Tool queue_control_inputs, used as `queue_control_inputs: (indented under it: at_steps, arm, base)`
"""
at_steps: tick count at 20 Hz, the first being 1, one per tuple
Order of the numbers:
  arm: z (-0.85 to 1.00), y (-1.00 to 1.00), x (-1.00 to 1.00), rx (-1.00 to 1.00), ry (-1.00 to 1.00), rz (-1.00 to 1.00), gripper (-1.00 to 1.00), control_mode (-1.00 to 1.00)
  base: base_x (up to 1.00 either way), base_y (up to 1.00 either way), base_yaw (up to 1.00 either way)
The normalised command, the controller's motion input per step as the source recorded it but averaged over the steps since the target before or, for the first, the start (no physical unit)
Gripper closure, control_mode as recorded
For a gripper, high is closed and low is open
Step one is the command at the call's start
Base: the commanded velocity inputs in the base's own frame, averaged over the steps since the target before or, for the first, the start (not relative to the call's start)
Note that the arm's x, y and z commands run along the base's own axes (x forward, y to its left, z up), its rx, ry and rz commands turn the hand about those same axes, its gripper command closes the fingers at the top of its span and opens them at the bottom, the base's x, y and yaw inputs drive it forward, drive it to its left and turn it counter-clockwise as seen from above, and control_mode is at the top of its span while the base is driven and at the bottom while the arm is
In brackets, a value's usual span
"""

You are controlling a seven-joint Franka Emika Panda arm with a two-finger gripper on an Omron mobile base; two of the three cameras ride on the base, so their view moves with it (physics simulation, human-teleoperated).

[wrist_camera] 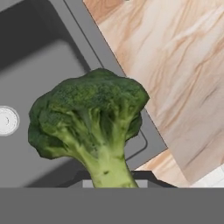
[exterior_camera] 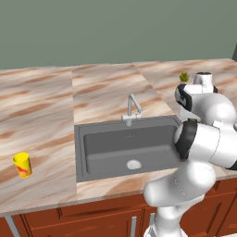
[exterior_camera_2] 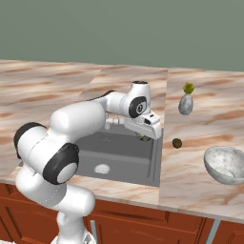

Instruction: Remove the kiwi and broccoli from the sink. Then move the bowl and cup from the counter to the sink for washing.

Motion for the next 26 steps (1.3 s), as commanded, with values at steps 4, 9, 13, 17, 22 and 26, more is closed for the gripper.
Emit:
queue_control_inputs:
  at_steps: [4,9,13,17,22,26]
  arm:
    - [-0.01,-0.24,0.0,0.0,0.0,-0.01,1.0,-1.0]
    - [-0.04,-0.24,0.0,0.0,0.0,-0.02,1.0,-1.0]
    - [-0.13,-0.09,0.0,0.0,0.0,-0.02,1.0,-1.0]
    - [-0.18,-0.11,0.0,0.0,0.0,-0.02,1.0,-1.0]
    - [-0.18,-0.17,0.01,0.0,0.0,-0.03,1.0,-1.0]
    - [-0.18,-0.19,0.01,0.0,0.0,-0.03,1.0,-1.0]
  base:
    - [0.0,0.0,0.0]
    - [0.0,0.0,0.0]
    - [0.0,0.0,0.0]
    - [0.0,0.0,0.0]
    - [0.0,0.0,0.0]
    - [0.0,0.0,0.0]
